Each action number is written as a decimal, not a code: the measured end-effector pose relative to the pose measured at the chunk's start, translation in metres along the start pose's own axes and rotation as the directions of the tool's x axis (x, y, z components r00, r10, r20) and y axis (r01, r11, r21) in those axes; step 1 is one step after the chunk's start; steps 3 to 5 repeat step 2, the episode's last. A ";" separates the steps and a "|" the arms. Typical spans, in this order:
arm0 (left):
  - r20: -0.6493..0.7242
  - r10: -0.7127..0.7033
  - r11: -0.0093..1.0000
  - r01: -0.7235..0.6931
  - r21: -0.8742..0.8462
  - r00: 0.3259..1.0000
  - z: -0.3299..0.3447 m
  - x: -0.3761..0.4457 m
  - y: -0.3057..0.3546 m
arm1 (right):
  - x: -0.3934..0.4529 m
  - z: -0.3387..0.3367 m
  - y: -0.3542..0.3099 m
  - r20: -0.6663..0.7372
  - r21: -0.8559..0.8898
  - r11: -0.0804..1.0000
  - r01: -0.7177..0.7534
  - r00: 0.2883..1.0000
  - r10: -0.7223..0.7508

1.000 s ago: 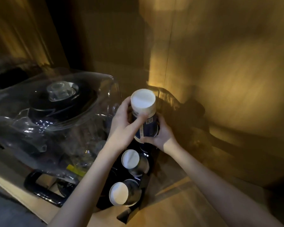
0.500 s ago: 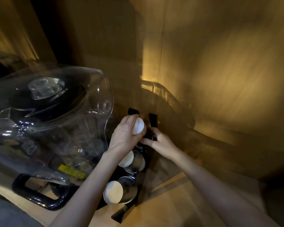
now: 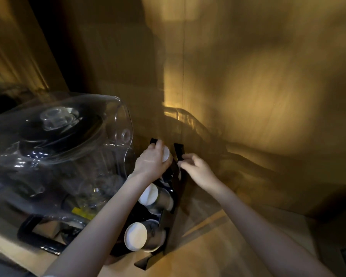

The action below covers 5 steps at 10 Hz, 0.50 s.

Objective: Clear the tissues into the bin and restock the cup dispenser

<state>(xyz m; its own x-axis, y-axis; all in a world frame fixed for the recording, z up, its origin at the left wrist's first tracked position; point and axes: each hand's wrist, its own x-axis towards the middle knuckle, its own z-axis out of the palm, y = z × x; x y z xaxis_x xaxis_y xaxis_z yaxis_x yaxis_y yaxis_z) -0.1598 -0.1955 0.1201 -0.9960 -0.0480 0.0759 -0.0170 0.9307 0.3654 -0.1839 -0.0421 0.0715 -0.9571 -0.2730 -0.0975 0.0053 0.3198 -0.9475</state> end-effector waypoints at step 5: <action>0.098 0.019 0.981 -0.038 0.192 0.995 -0.024 0.005 0.021 | -0.041 -0.076 -0.045 -0.361 0.426 0.896 0.128 0.932 0.039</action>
